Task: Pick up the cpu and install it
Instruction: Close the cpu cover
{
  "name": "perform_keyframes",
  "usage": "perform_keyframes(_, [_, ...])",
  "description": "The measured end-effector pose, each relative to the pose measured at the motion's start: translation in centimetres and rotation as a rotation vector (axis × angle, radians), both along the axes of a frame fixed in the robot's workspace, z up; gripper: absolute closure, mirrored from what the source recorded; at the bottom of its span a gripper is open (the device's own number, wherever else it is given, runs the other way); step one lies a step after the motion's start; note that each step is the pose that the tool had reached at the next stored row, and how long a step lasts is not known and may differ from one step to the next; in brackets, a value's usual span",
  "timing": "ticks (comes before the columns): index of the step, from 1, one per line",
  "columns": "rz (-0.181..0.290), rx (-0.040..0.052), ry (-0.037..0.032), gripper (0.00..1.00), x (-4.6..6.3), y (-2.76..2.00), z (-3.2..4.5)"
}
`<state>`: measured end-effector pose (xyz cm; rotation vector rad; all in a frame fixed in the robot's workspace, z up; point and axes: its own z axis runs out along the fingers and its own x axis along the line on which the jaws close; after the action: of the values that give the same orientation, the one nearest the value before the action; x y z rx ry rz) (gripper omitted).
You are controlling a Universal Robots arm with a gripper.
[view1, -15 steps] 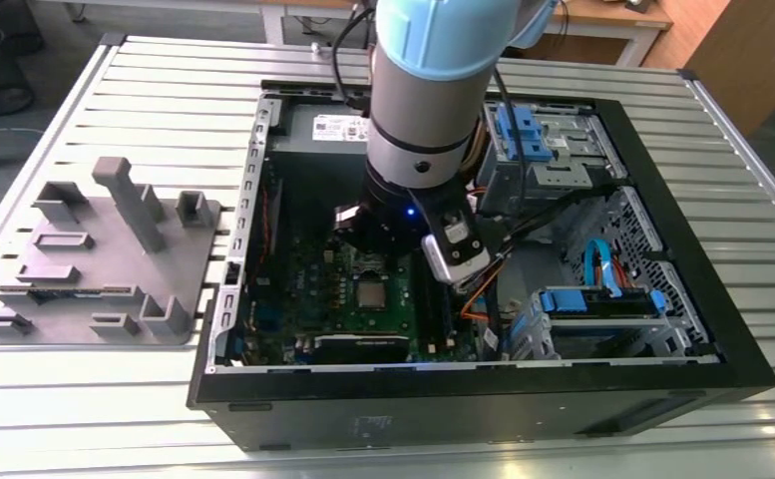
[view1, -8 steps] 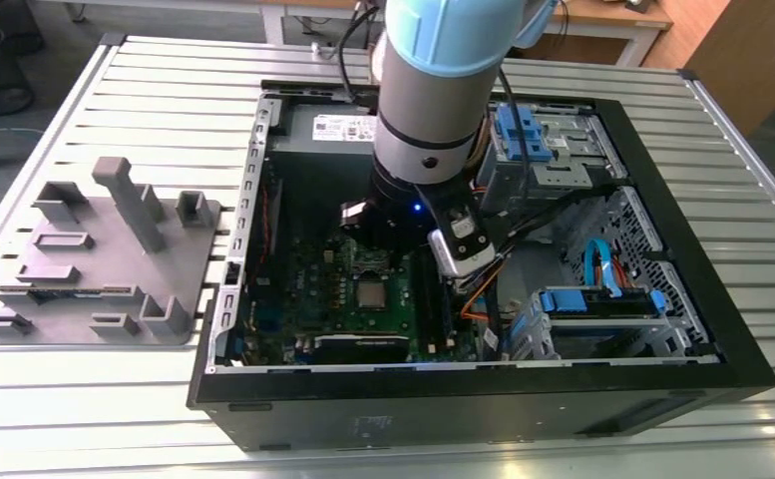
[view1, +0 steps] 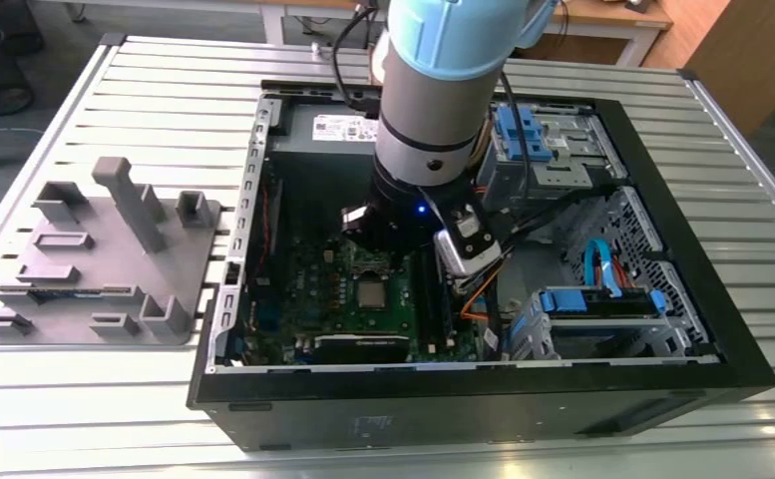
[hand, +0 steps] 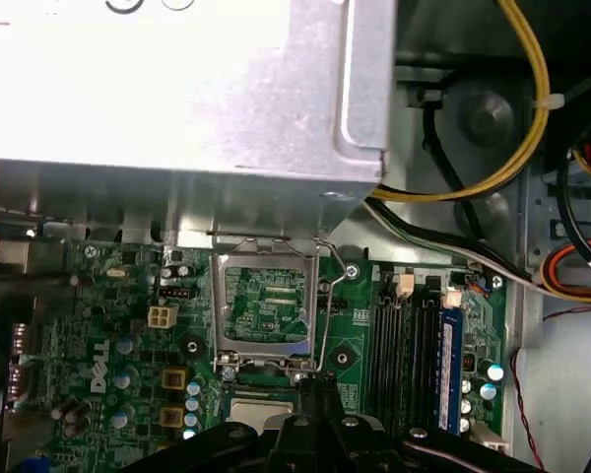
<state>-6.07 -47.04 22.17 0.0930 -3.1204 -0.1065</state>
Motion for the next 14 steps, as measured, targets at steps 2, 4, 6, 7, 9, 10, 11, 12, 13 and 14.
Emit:
perform_keyframes(2, [0.021, 0.0016, -0.0004, 0.89, 0.01, 0.0, -0.03])
perform_keyframes(4, [0.044, 0.0064, -0.0012, 0.89, 0.01, 0.0, -0.05])
perform_keyframes(6, [0.067, 0.0129, -0.0026, 0.89, 0.01, 0.0, -0.07])
perform_keyframes(7, [0.078, 0.0166, -0.0035, 0.89, 0.01, 0.0, -0.08])
perform_keyframes(9, [0.101, 0.0228, -0.0057, 0.89, 0.01, 0.0, -0.1])
perform_keyframes(10, [0.114, 0.0263, -0.007, 0.89, 0.01, 0.0, -0.11])
perform_keyframes(11, [0.126, 0.0294, -0.0082, 0.89, 0.01, 0.0, -0.12])
perform_keyframes(12, [0.138, 0.0325, -0.0094, 0.89, 0.01, 0.0, -0.13])
perform_keyframes(13, [0.15, 0.0353, -0.0103, 0.89, 0.01, 0.0, -0.14])
perform_keyframes(14, [0.162, 0.0378, -0.0108, 0.89, 0.01, 0.0, -0.16])
